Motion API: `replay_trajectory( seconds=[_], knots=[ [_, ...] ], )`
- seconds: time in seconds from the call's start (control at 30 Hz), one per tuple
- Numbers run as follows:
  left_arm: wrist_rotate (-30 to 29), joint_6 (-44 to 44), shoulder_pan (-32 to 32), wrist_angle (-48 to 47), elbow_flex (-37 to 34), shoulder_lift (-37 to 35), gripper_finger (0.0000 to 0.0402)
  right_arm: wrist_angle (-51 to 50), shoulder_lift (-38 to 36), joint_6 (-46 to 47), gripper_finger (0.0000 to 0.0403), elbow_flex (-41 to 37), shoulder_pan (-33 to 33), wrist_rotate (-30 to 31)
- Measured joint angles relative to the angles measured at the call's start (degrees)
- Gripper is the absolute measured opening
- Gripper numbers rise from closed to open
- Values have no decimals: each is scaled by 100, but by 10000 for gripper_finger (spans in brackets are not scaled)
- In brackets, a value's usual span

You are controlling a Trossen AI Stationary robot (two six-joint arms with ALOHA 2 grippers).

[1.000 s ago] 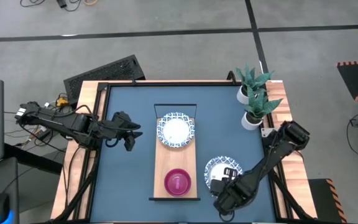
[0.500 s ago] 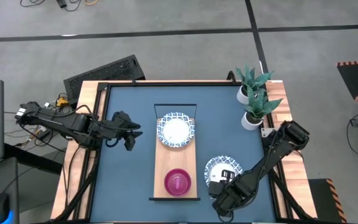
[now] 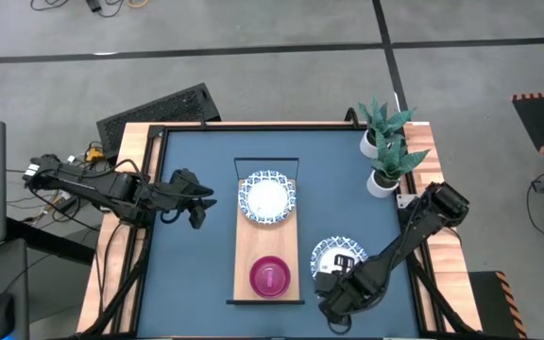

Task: Place and stack bowls onto a shelf
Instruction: Stack the right white bowl on top of the white bowl on the shelf

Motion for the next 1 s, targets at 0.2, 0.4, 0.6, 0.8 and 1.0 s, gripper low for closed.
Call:
replay_trajectory(
  seconds=[0.2,0.4,0.6,0.8,1.0],
  knots=[
    [0,-4,0,0,0,0,162,15,2,-101,143,0,-4,4],
    [0,2,0,0,0,2,162,15,2,-110,143,0,-2,6],
    [0,17,0,-2,0,2,162,13,2,-131,143,0,-37,10],
    [0,48,1,-3,0,1,162,311,7,2,143,-275,-39,-4],
    [-8,52,1,-34,0,1,162,291,7,16,142,-332,-39,-167]
  ],
)
